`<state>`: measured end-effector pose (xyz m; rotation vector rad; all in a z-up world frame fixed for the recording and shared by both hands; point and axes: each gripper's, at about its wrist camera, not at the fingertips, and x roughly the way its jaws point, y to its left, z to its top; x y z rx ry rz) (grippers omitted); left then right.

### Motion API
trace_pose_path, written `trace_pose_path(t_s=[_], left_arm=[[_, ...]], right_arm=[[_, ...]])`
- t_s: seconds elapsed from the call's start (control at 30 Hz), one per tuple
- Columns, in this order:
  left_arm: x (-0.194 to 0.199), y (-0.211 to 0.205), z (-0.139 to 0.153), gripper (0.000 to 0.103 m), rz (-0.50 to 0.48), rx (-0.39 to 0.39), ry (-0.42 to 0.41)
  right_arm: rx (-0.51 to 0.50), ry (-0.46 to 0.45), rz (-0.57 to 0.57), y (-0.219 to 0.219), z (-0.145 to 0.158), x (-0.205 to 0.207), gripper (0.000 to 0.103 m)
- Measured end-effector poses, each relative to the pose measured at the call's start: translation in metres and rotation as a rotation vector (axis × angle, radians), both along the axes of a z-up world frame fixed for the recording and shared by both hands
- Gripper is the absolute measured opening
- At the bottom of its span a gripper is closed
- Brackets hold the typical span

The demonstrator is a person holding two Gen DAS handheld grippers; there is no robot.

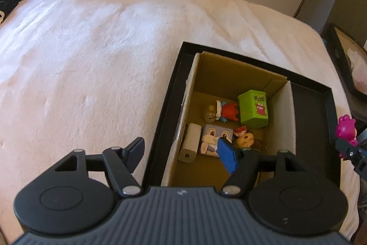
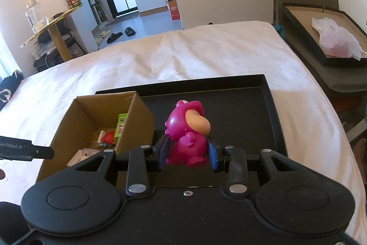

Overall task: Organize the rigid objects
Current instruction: 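Carry the pink figurine into the box and open the right gripper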

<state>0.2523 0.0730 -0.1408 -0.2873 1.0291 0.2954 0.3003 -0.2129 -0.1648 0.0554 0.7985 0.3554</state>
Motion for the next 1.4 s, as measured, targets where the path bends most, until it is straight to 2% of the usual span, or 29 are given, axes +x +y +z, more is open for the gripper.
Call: trace_pose_path(t_s=[0.33, 0.6, 0.8, 1.07, 1.4], left_arm=[[-0.011, 0.005, -0.004, 0.066, -0.018, -0.057, -0.027], [-0.015, 0.013, -0.019, 0.055, -0.038, -0.095, -0.012], [-0.013, 0.019, -0.032, 0.037, -0.056, -0.161, -0.003], [-0.014, 0.03, -0.044, 0.017, -0.042, -0.178, 0.011], [-0.017, 0.037, -0.047, 0.015, -0.038, -0.202, 0.002]], right_arm=[[0.019, -0.008, 0.05, 0.034, 0.014, -0.014, 0.035], [0.025, 0.019, 0.091, 0.063, 0.018, -0.014, 0.035], [-0.001, 0.03, 0.113, 0.081, 0.016, -0.016, 0.035], [-0.036, 0.059, 0.15, 0.102, 0.006, -0.021, 0.035], [-0.111, 0.072, 0.189, 0.124, -0.009, -0.025, 0.035]])
